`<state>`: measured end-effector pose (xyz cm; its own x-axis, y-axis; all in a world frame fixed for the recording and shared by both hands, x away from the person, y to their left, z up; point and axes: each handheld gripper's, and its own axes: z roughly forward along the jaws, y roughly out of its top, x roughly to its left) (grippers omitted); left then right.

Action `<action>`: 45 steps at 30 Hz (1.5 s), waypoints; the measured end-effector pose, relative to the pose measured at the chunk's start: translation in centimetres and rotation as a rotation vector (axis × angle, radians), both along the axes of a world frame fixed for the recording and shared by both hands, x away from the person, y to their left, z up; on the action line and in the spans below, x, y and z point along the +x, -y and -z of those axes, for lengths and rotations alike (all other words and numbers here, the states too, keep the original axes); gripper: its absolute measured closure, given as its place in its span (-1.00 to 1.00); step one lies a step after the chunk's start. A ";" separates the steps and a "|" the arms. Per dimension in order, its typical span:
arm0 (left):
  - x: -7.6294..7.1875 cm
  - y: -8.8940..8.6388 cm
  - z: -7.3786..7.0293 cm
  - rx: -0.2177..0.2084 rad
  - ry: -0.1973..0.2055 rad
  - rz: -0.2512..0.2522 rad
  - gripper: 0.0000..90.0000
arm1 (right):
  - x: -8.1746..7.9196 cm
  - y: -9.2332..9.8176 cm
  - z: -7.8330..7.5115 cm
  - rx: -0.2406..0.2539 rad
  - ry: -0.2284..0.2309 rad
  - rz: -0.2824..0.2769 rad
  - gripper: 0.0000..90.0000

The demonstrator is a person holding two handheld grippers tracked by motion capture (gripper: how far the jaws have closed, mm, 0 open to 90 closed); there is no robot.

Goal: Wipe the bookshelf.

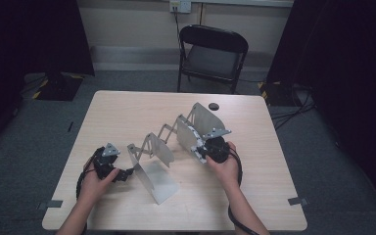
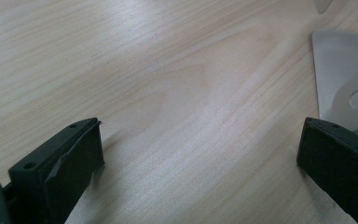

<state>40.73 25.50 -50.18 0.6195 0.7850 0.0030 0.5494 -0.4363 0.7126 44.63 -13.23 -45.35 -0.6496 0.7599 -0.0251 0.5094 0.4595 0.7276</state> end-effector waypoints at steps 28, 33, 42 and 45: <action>0.0 0.0 0.0 0.000 0.003 0.000 -1.00 | -1.4 1.7 -3.3 0.024 0.055 0.009 0.64; 0.0 0.0 0.0 0.000 0.003 0.000 -1.00 | -1.3 1.4 -5.6 0.044 0.097 0.005 0.64; 0.0 0.1 0.0 -0.004 0.002 -0.004 -1.00 | -0.2 -0.5 -5.3 0.031 0.087 -0.018 0.64; 0.0 0.0 0.0 -0.001 0.002 -0.002 -1.00 | 0.2 -0.8 -4.1 0.012 0.066 -0.014 0.64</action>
<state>40.72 25.47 -50.19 0.6181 0.7861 0.0040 0.5486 -0.4349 0.7141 44.80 -12.47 -41.26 -0.6571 0.7514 -0.0598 0.4535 0.4574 0.7650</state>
